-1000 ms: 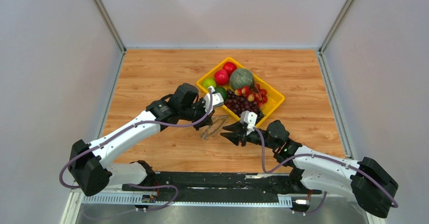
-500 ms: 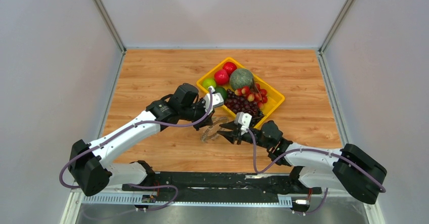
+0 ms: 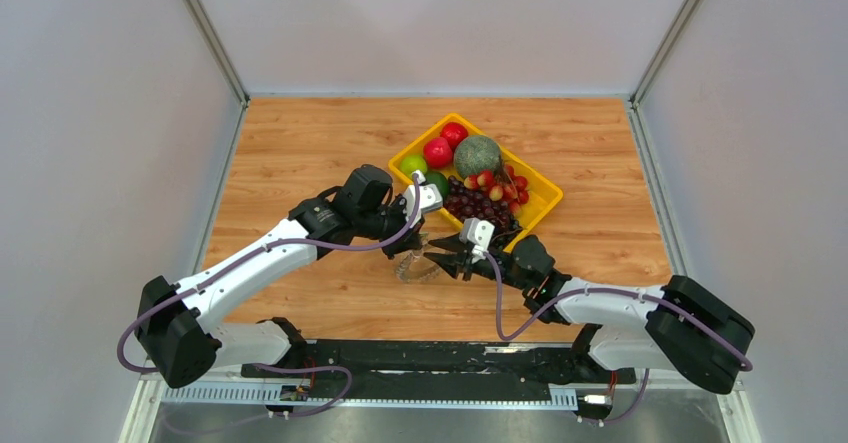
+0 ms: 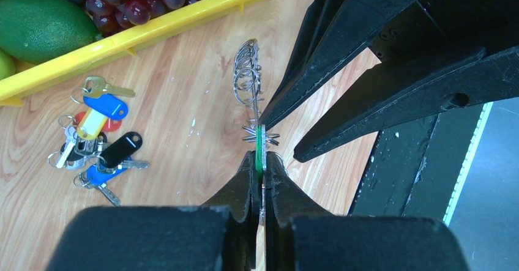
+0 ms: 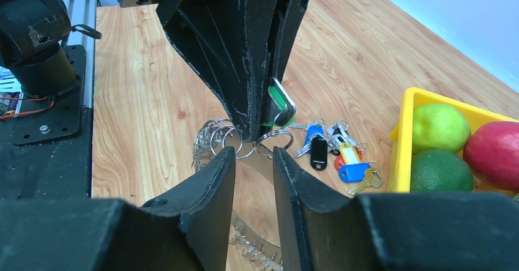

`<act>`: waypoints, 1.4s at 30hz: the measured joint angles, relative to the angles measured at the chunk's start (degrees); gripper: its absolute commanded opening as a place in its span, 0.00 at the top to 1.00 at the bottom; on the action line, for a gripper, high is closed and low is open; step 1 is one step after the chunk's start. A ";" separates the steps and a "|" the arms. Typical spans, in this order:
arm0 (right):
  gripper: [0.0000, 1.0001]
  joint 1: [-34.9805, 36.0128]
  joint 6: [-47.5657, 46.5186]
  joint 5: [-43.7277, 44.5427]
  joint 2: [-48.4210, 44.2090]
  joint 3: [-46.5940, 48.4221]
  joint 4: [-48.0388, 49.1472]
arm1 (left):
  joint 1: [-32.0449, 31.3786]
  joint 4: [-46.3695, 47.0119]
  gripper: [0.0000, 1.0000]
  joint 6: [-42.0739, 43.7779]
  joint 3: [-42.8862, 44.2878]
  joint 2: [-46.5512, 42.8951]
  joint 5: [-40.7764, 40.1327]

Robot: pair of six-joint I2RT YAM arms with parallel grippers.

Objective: Remove the keys from the keyring
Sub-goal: Remove the key from the keyring.

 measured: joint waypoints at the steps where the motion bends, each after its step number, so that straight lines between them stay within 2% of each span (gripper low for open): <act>1: 0.66 0.00 -0.02 0.00 0.11 0.02 0.20 | 0.00 0.00 1.00 0.00 0.00 0.00 0.11; 5: 0.68 0.00 -0.02 0.02 1.20 0.76 0.92 | 0.00 0.00 1.00 -0.02 0.00 0.02 0.44; 9: 0.73 0.00 0.00 0.22 2.73 1.73 1.42 | 0.00 -0.02 1.00 -0.02 0.00 0.02 0.85; 13: 0.91 0.20 0.04 0.50 3.96 2.25 2.01 | 0.11 -0.11 1.00 0.07 0.00 0.02 0.09; 16: 1.00 0.26 0.11 0.63 4.22 2.38 2.01 | 0.24 -0.20 1.00 0.04 0.00 0.11 -0.70; 29: 1.00 0.28 -1.18 0.59 1.42 1.18 -0.63 | 0.00 -0.13 1.00 -1.88 0.00 0.48 -1.73; 36: 1.00 2.14 -8.92 -0.11 0.52 0.44 -2.80 | 0.00 -1.14 1.00 -3.19 0.00 2.08 -1.29; 42: 1.00 5.51 -17.62 3.10 1.46 -0.70 -1.75 | 0.00 -1.70 1.00 -4.04 0.00 3.15 -0.35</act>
